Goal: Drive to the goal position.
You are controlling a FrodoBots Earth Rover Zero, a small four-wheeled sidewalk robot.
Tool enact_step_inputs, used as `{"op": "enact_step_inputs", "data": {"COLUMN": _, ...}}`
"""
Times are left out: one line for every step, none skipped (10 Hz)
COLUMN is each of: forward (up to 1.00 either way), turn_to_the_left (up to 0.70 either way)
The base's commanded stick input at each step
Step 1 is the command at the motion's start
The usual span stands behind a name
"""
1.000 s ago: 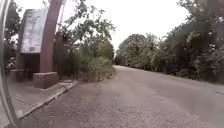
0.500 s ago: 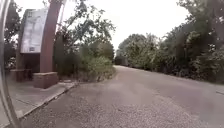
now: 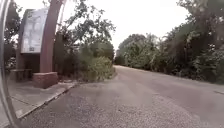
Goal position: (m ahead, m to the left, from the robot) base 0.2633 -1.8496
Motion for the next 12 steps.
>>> {"op": "enact_step_inputs", "data": {"forward": 0.04, "turn_to_the_left": 0.00}}
{"op": "enact_step_inputs", "data": {"forward": 0.04, "turn_to_the_left": 0.00}}
{"op": "enact_step_inputs", "data": {"forward": 0.04, "turn_to_the_left": 0.00}}
{"op": "enact_step_inputs", "data": {"forward": 0.04, "turn_to_the_left": 0.00}}
{"op": "enact_step_inputs", "data": {"forward": 0.04, "turn_to_the_left": 0.00}}
{"op": "enact_step_inputs", "data": {"forward": 0.04, "turn_to_the_left": 0.00}}
{"op": "enact_step_inputs", "data": {"forward": 0.04, "turn_to_the_left": 0.00}}
{"op": "enact_step_inputs", "data": {"forward": 0.04, "turn_to_the_left": 0.00}}
{"op": "enact_step_inputs", "data": {"forward": 0.04, "turn_to_the_left": 0.00}}
{"op": "enact_step_inputs", "data": {"forward": 0.04, "turn_to_the_left": 0.00}}
{"op": "enact_step_inputs", "data": {"forward": 0.04, "turn_to_the_left": 0.00}}
{"op": "enact_step_inputs", "data": {"forward": 0.04, "turn_to_the_left": 0.00}}
